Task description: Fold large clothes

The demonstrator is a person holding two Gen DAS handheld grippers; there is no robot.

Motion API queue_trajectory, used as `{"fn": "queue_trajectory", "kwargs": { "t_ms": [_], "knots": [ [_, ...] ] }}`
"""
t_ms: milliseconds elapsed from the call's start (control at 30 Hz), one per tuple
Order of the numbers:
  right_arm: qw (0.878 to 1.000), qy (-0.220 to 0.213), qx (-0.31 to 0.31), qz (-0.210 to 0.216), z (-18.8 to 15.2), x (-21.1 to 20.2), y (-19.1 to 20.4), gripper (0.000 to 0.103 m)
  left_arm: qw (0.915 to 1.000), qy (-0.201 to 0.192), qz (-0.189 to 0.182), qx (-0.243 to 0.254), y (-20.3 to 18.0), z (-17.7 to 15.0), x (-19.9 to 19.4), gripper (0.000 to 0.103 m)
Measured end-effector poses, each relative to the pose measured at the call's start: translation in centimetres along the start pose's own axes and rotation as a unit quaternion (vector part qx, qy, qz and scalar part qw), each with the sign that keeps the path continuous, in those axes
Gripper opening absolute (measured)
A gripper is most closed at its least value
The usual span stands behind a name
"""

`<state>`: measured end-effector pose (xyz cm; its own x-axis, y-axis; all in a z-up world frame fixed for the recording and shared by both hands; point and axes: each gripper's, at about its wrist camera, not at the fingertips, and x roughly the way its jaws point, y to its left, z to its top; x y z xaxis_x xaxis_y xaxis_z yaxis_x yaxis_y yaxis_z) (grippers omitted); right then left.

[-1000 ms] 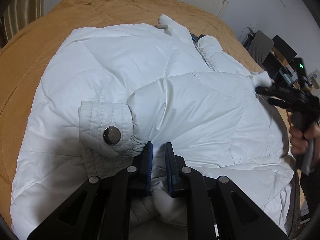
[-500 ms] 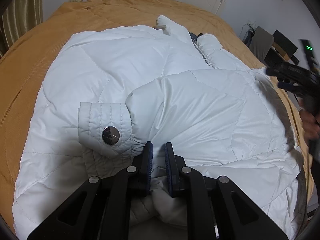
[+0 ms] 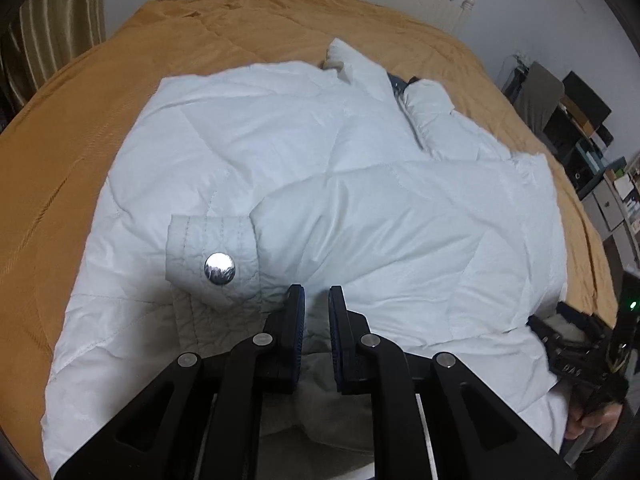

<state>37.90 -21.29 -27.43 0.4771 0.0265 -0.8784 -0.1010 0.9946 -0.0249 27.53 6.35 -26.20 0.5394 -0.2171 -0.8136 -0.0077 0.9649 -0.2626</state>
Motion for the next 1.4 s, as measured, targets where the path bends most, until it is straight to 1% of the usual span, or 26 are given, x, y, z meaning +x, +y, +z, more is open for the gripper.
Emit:
{"fn": "queue_trajectory", "kwargs": {
  "t_ms": [67, 167, 200, 233, 300, 367, 467, 533, 567, 633, 667, 733, 767, 800, 867, 933, 1033, 1067, 1133, 1200, 1233, 1267, 1300, 1333, 1367, 1400],
  "knots": [
    [1.000, -0.001, 0.003, 0.004, 0.1, 0.3, -0.3, 0.094, 0.9997, -0.016, -0.014, 0.015, -1.2, 1.1, -0.7, 0.012],
    [1.000, -0.005, 0.008, 0.006, 0.2, 0.5, -0.6, 0.095, 0.9968, -0.032, -0.004, 0.073, -3.9, 2.6, 0.0, 0.012],
    [1.000, -0.007, 0.008, 0.004, 0.1, 0.2, -0.2, 0.095, 0.9958, -0.035, 0.006, 0.085, -4.4, 2.8, 0.6, 0.015],
    [1.000, -0.008, 0.008, 0.002, -0.2, 0.0, 0.0, 0.095, 0.9949, -0.033, 0.024, 0.093, -4.5, 3.1, 1.6, 0.015],
    [1.000, -0.009, 0.009, 0.003, -0.6, -0.3, 0.2, 0.096, 0.9923, -0.013, 0.069, 0.102, -3.6, 3.1, 4.3, 0.015],
    [1.000, -0.009, 0.010, 0.005, -0.7, -0.4, 0.2, 0.097, 0.9946, -0.010, 0.051, 0.090, -1.6, 2.6, 5.4, 0.015],
    [1.000, -0.009, 0.009, 0.004, -0.7, -0.4, 0.0, 0.098, 0.9980, -0.005, 0.028, 0.057, 0.1, 2.7, 4.1, 0.014],
    [1.000, -0.011, 0.013, 0.006, -0.6, -0.9, -0.2, 0.098, 0.9994, -0.010, 0.021, 0.027, 0.5, 2.7, 1.5, 0.014],
    [1.000, -0.016, 0.017, 0.007, -0.6, -1.5, -0.4, 0.098, 0.9995, -0.019, 0.011, 0.022, 0.6, 2.4, 0.3, 0.012],
    [0.999, -0.022, 0.022, 0.009, -1.1, -3.3, -0.5, 0.098, 0.9984, -0.034, -0.021, 0.041, 0.5, 0.6, -2.3, 0.013],
    [0.999, -0.025, 0.020, 0.016, -1.5, -4.1, -0.4, 0.098, 0.9975, -0.032, -0.023, 0.059, 0.3, -0.7, -3.1, 0.013],
    [0.999, -0.033, 0.001, 0.026, -2.7, -5.8, 0.2, 0.098, 0.9953, -0.006, -0.004, 0.096, 0.1, -3.2, -2.8, 0.013],
    [0.999, -0.034, -0.016, 0.020, -3.5, -6.3, 0.7, 0.099, 0.9938, 0.003, 0.007, 0.111, 0.2, -4.3, -2.2, 0.013],
    [0.999, -0.028, -0.036, 0.004, -4.3, -6.3, 1.2, 0.099, 0.9935, 0.003, 0.004, 0.114, 0.7, -5.1, -1.9, 0.013],
    [0.998, -0.008, -0.058, -0.017, -5.4, -5.2, 1.6, 0.099, 0.9948, 0.004, -0.010, 0.102, 1.7, -5.6, -1.6, 0.014],
    [0.999, 0.005, -0.053, -0.012, -5.8, -4.5, 1.2, 0.099, 0.9966, 0.012, -0.023, 0.079, 2.3, -4.8, -1.3, 0.014],
    [0.999, -0.001, -0.040, -0.017, -5.2, -5.6, 1.0, 0.098, 0.9981, 0.013, -0.002, 0.060, 1.8, -4.4, -2.8, 0.012],
    [0.999, -0.012, -0.035, -0.007, -5.2, -6.7, 1.3, 0.098, 0.9983, 0.009, -0.001, 0.058, 1.2, -4.6, -4.1, 0.012],
    [0.998, -0.032, -0.030, 0.038, -5.5, -8.9, 2.2, 0.098, 0.9967, -0.001, -0.041, 0.071, -0.7, -6.0, -6.5, 0.012],
    [0.995, -0.048, -0.048, 0.071, -6.4, -11.0, 3.8, 0.099, 0.9942, 0.007, -0.059, 0.090, -2.0, -7.8, -7.3, 0.013],
    [0.994, -0.043, -0.063, 0.081, -6.9, -11.1, 4.8, 0.099, 0.9931, 0.024, -0.056, 0.101, -2.4, -8.9, -6.7, 0.013],
    [0.993, -0.027, -0.082, 0.085, -7.5, -10.6, 5.9, 0.099, 0.9912, 0.054, -0.045, 0.112, -2.6, -10.0, -5.3, 0.015],
    [0.991, -0.008, -0.104, 0.079, -8.3, -9.7, 6.9, 0.098, 0.9900, 0.081, -0.031, 0.111, -2.1, -11.1, -4.1, 0.014],
    [0.990, 0.018, -0.129, 0.051, -9.2, -8.2, 7.7, 0.098, 0.9905, 0.089, -0.035, 0.099, -1.4, -11.8, -3.7, 0.014],
    [0.989, 0.041, -0.142, 0.021, -10.1, -6.9, 7.9, 0.098, 0.9920, 0.085, -0.056, 0.076, -0.3, -12.1, -4.0, 0.014],
    [0.989, 0.055, -0.139, 0.024, -10.7, -6.3, 7.2, 0.098, 0.9925, 0.087, -0.071, 0.048, 1.1, -12.1, -4.5, 0.014]
  ]
}}
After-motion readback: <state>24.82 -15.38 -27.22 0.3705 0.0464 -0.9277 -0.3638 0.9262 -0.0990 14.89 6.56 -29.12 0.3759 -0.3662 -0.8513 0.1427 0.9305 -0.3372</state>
